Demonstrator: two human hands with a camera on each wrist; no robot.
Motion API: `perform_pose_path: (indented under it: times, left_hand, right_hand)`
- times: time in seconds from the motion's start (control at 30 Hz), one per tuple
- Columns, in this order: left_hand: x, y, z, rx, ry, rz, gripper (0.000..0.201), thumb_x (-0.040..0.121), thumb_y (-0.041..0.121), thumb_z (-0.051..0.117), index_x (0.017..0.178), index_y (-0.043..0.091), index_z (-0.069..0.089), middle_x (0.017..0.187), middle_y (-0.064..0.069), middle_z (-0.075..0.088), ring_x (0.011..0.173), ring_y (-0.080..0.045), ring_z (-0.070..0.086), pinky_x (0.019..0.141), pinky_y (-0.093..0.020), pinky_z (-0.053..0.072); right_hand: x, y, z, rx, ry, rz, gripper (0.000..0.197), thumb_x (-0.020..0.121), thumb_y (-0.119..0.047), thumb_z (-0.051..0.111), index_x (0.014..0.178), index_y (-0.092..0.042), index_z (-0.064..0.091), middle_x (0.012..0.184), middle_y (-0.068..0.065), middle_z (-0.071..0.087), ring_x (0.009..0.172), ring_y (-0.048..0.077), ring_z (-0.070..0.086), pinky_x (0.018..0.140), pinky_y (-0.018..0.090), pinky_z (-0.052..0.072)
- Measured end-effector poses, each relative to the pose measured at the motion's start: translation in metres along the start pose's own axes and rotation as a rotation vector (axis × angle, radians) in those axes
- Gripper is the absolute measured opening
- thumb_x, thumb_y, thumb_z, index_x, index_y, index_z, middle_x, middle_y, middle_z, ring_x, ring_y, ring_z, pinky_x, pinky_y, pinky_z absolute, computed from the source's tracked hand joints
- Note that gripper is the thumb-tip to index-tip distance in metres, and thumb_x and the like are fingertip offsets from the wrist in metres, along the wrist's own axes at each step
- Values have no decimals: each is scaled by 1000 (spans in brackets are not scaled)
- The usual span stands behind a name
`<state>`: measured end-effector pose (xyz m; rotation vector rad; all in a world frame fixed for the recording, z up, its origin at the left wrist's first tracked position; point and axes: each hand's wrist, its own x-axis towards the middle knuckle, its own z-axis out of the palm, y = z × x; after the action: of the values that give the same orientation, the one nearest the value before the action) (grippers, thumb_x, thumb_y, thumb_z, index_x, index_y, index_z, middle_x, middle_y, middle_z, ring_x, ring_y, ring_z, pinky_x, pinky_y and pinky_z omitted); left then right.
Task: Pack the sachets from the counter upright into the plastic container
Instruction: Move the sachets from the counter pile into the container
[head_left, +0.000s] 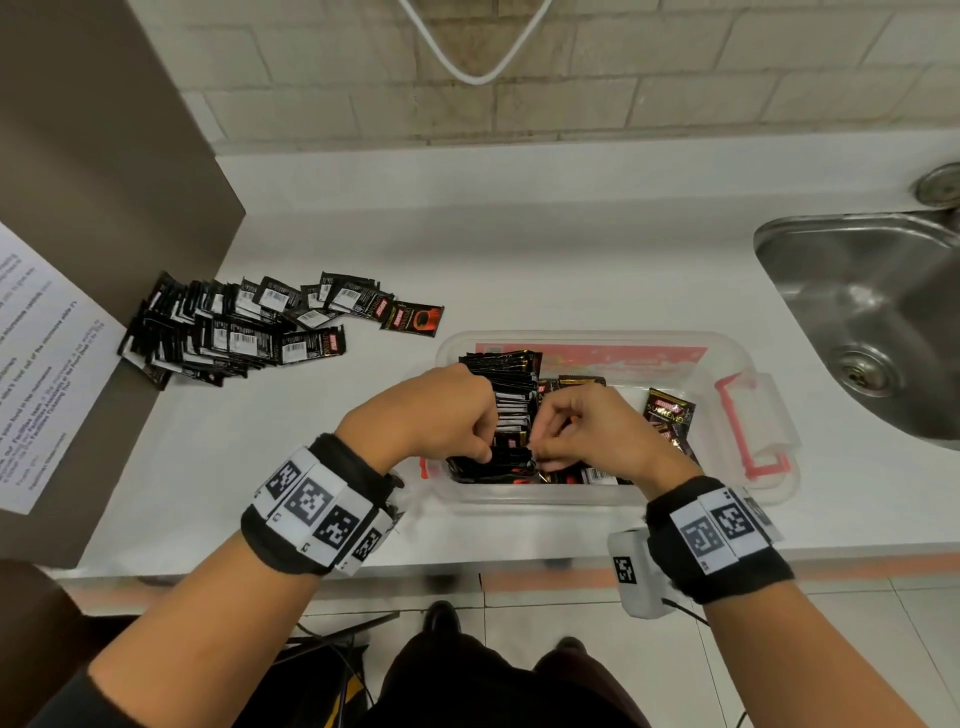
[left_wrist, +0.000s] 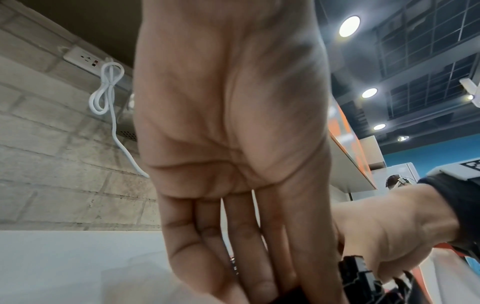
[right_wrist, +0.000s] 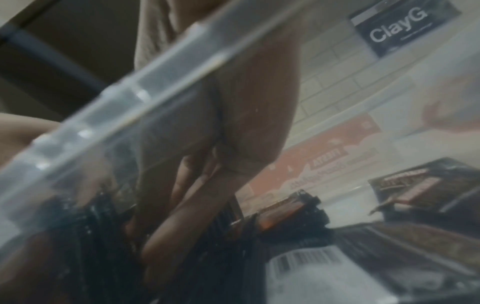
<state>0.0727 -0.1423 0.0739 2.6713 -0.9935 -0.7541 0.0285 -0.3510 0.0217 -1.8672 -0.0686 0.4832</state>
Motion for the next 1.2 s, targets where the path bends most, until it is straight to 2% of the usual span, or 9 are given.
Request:
perform_pose_path:
  times: [0.13,0.27,0.33,0.43,0.57,0.63,0.73,1.07,1.2]
  left_hand:
    - [-4,1,-3,-12,55,-24,19,79,30,83,73,21,68,66,10,64,63,-4,60,57,-22,45]
    - [-5,-1,-7,47,224,25,31,83,51,73,71,26,59,69,12,60,66,-4,56,58,-27,44]
    - [-1,-4,-4,47,375,43,27,90,54,62,83,27,60,83,12,56,79,-7,53,68,-31,46]
    - [5,-12,10,-43,520,17,42,98,51,50,123,21,61,117,1,54,110,-16,51,91,-36,46]
    - [12,-12,35,-152,441,-31,59,105,48,34,156,21,31,165,1,23,151,-15,18,123,-37,17]
    - [14,-12,45,-62,400,-52,59,107,45,24,160,22,18,169,3,6,154,-8,-1,126,-36,-2]
    - [17,-12,55,104,397,-71,57,107,39,17,160,22,9,168,2,-2,154,-8,-9,125,-39,-8]
    - [18,-11,58,201,390,-49,75,94,54,-7,161,22,4,168,2,-1,154,-9,-8,125,-44,-4]
    - [19,-12,59,146,428,-57,76,97,61,-4,161,22,11,168,4,-1,154,-7,-6,125,-43,-3]
  right_hand:
    - [-5,2,-8,95,-5,39,5,88,-7,76,88,-3,73,83,16,73,79,28,76,68,30,62]
    - [-3,-5,-12,-42,300,9,12,97,-30,64,96,-17,64,97,11,68,78,20,73,66,27,60]
    - [0,-9,-7,-103,439,-17,18,103,-37,52,110,-22,60,109,0,65,94,18,68,77,25,55]
    - [4,-17,13,-117,420,7,47,106,-45,37,139,-14,48,122,-10,52,114,10,51,88,19,40]
    - [11,-21,46,-49,358,55,72,104,-55,28,159,-10,15,161,-4,24,149,13,22,122,31,19]
    - [17,-26,58,9,332,91,79,103,-57,25,160,-10,-1,169,5,-1,155,17,-1,127,40,6]
    - [26,-32,70,110,306,133,83,102,-61,22,157,-11,-16,167,5,-17,153,16,-14,127,42,0]
    - [31,-29,64,308,257,100,82,97,-71,17,161,-22,0,168,-5,-3,154,8,0,127,39,5]
    - [9,-33,24,85,307,85,57,106,-53,25,153,-21,34,140,-13,39,124,-3,40,105,21,28]
